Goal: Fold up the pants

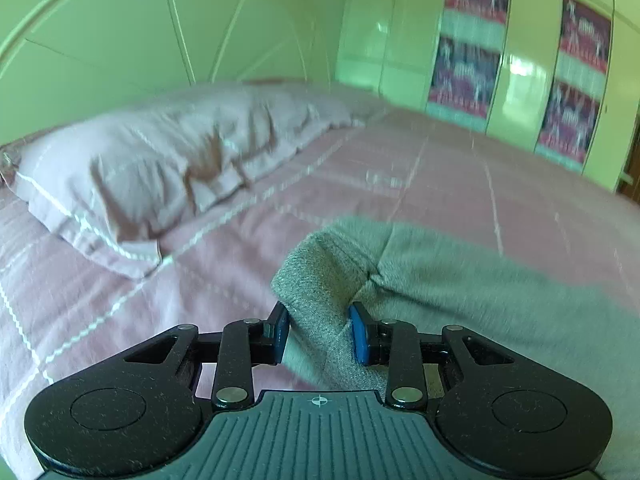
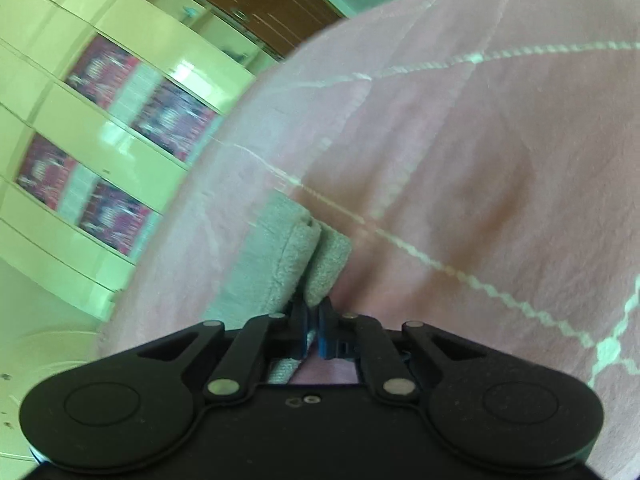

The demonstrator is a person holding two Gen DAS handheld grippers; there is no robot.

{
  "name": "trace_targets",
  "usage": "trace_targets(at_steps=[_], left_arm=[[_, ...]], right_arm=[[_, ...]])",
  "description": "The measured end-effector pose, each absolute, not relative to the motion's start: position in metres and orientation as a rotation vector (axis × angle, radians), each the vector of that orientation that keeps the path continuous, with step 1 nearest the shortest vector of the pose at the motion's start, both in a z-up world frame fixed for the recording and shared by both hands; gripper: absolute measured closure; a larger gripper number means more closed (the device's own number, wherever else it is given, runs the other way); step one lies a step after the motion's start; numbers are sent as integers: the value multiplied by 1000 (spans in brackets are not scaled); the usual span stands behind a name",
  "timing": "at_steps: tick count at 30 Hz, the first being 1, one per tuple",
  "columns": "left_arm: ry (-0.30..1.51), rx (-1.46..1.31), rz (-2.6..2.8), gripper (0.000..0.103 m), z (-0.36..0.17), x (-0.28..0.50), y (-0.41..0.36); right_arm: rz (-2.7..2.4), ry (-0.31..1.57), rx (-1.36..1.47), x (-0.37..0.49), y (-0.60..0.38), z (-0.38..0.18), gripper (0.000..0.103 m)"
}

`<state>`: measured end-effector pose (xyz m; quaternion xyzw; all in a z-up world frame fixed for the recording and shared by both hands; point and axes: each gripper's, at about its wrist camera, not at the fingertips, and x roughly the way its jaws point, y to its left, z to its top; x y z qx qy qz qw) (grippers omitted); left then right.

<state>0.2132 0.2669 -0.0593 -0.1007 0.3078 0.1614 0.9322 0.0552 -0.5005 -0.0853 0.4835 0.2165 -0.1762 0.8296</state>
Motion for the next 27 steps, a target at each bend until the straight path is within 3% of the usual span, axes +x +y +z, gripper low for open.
trace_targets(at_steps=[1,3,5,9,14,15,16,18,20,24,27], left_arm=[[631,-215,326,67,-63,213,270],[618,-254,326,52,-56,209,276],[586,-229,347,42,-44,200,274],[516,-100,301,41,-17,187,255],[556,2,144,34,-19,207,204],[576,21,126,28,-24,211,193],[611,37,111,25,-32,217,185],[720,61,118,18,-55,228,174],[680,111,120,15,-69,220,165],[654,125,125,15,-72,214,161],[663,130,123,15,-70,215,160]], right_arm=[[-375,460,1070,55,-504,-94,103],[-357,434,1092,49,-506,-93,103],[-413,384,1065,33,-505,-84,94],[-435,263,1097,3,-507,-74,92],[-370,318,1150,34,-505,-78,88],[-380,347,1132,43,-505,-79,89],[-391,392,1118,52,-506,-80,103],[-378,362,1088,55,-505,-72,103],[-369,296,1028,48,-500,-64,103],[-397,407,1076,52,-509,-96,103],[-405,318,1074,25,-503,-83,77]])
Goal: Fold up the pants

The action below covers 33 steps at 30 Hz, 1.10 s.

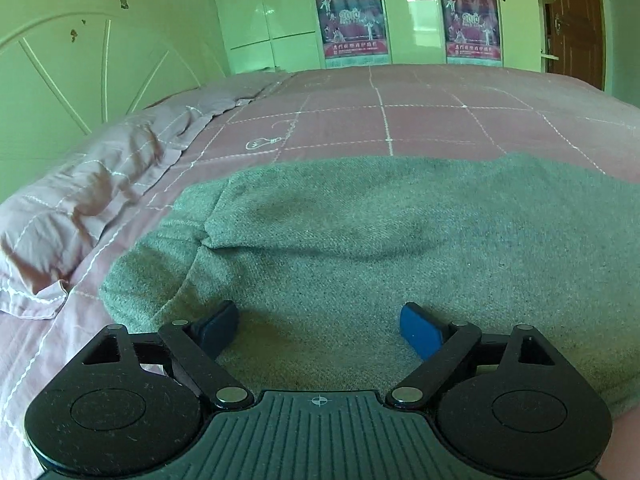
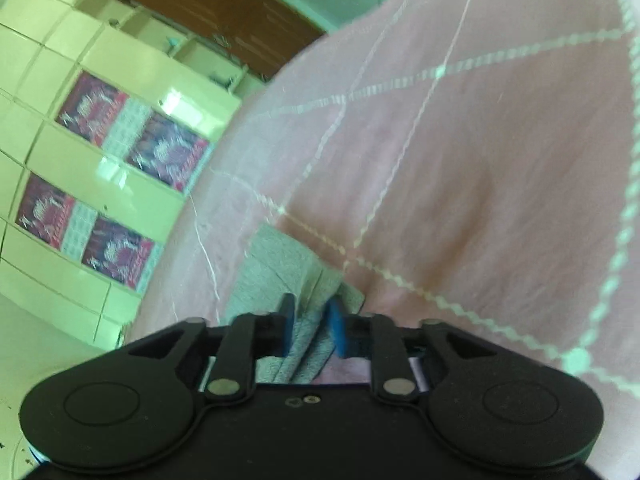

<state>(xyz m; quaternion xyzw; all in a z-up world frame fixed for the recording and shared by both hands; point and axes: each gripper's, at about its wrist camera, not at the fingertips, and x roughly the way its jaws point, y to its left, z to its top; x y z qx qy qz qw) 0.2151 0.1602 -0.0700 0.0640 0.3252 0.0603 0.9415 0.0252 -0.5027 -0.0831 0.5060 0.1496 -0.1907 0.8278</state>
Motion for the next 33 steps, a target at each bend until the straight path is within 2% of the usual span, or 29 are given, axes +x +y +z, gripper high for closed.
trace_targets(at_steps=[1,2,10,11,12,14,15,17,18,21,24,26,33], left_arm=[[661,129,122,14,-70,216,162],[655,127,123,14,-72,216,162],[650,126,133,12,-69,216,161],[642,136,149,12,-63,213,158],[593,140,160,12,-55,205,153],[496,123,118,11,-44,187,143],[494,109,86,4,-44,182,137],[573,135,50,1,-57,184,125],[670,145,53,0,-75,192,122],[692,68,93,0,-67,197,126],[547,-39,101,0,-32,179,98],[536,-79,32,0,-23,176,55],[694,-46,-120,0,-41,186,-137]], right_arm=[[-401,309,1088,19,-501,-83,63],[-393,318,1117,16,-501,-86,58],[-348,369,1132,47,-511,-94,58],[-329,394,1108,55,-510,-90,66],[-312,418,1070,61,-508,-87,99],[-308,410,1028,58,-506,-81,98],[-329,425,993,57,-505,-83,98],[-354,455,999,55,-505,-101,100],[-348,438,1032,51,-507,-103,100],[-347,437,1025,48,-504,-95,96],[-329,454,1025,47,-505,-93,95],[-321,442,1050,46,-506,-95,94],[-314,430,1047,42,-500,-93,91]])
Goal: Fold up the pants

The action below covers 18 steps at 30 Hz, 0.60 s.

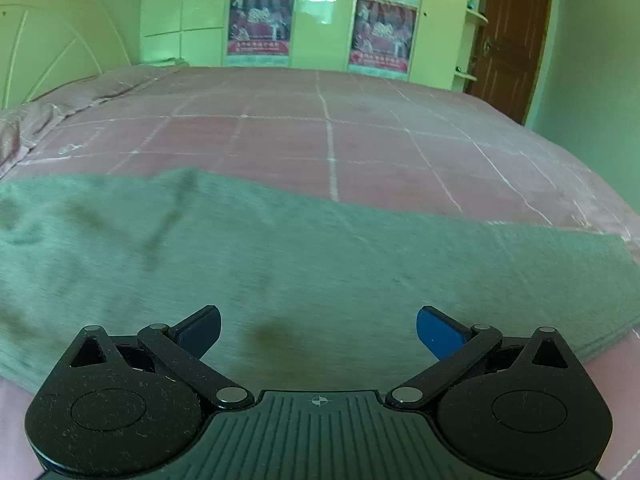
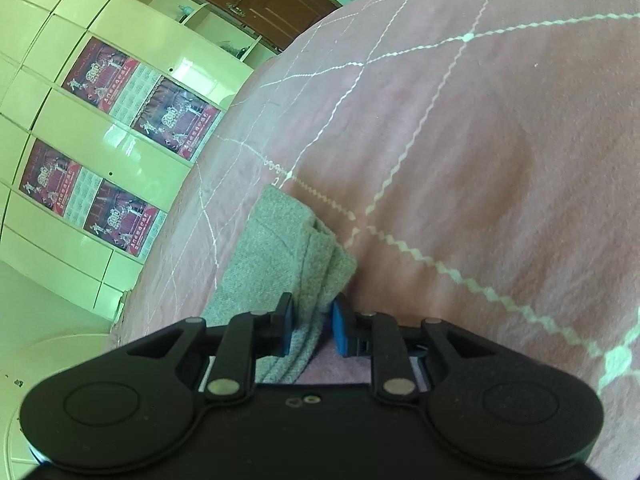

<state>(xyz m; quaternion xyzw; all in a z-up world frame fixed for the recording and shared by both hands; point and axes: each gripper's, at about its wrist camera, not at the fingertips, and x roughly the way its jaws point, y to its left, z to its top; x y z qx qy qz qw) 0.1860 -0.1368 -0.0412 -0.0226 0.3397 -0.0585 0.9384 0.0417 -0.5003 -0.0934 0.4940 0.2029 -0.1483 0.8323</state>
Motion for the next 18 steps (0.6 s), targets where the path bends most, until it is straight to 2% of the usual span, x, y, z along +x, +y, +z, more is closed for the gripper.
trace_targets(at_steps=[6,11,18], left_arm=[[736,2,-112,0,-48,175,-207],[781,22,-148,0,-51,172,-230],[741,3,-119,0,-47,161,-234]], right_arm=[[-266,419,1050,37,-505,-99,91],[-259,405,1040,34,-504,-102,91],[-269,381,1058,30,-503,-100,87]])
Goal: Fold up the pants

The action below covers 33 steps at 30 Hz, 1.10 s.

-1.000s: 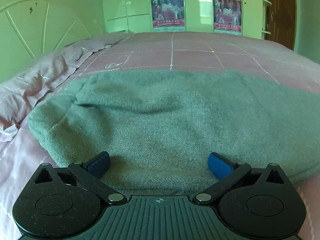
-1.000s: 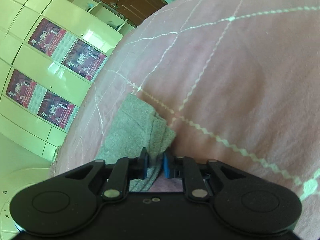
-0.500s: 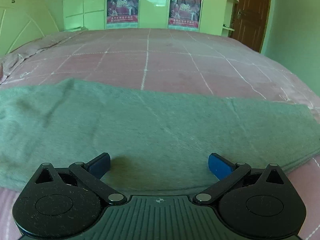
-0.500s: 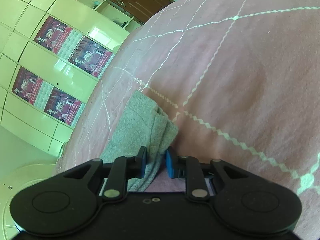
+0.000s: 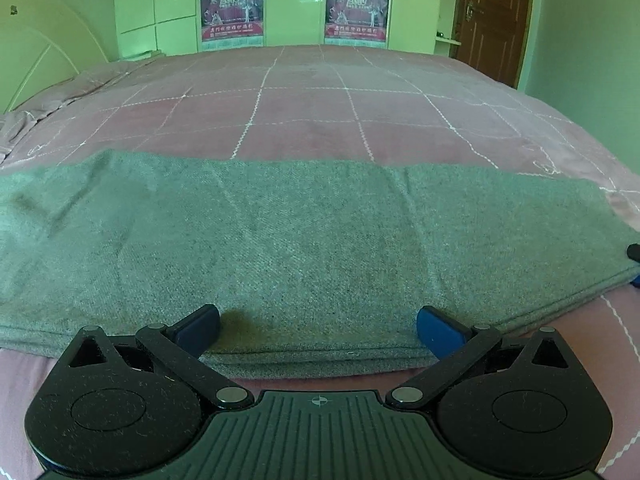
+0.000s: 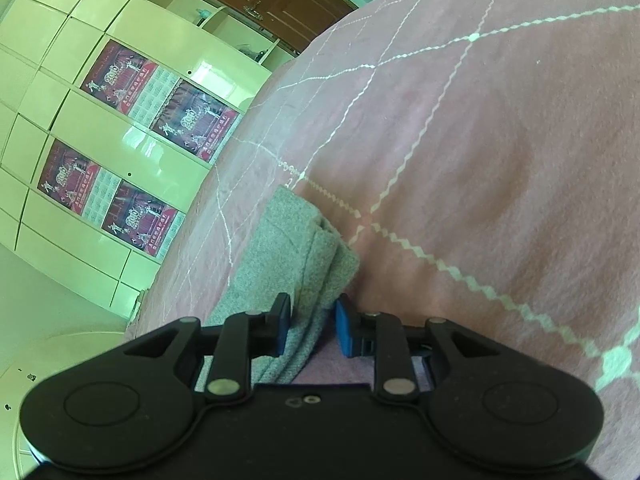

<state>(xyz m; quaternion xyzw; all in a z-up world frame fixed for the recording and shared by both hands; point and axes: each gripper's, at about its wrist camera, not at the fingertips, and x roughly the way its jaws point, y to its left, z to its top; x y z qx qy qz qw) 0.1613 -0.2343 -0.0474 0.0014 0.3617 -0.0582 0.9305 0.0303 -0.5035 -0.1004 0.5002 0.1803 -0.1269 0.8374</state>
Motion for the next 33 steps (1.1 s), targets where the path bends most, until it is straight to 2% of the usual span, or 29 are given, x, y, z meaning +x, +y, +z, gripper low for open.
trace_targets(at_steps=[13,14,15,20,23,26,33], left_arm=[[706,41,-129,0,-61,161,-239],[704,42,-130,0,-61,161,-239],[701,43,-131,0,-62,161,-238],[693,-26,-191,0,-54,161,-222],[622,-125,-210,0,-37,144,-171],[540,-185,-160,0,-28,130,-87],[426,-126,198,0,-27,117,130]], right_arm=[[-353,325,1131,30,-502,-102,85],[-354,349,1079,34,-499,-99,92],[-369,377,1037,37,-496,-96,94],[-386,381,981,43,-487,-75,94],[-342,359,905,50,-474,-49,94],[-276,347,786,65,-446,-17,94],[-60,352,535,129,-314,42,94]])
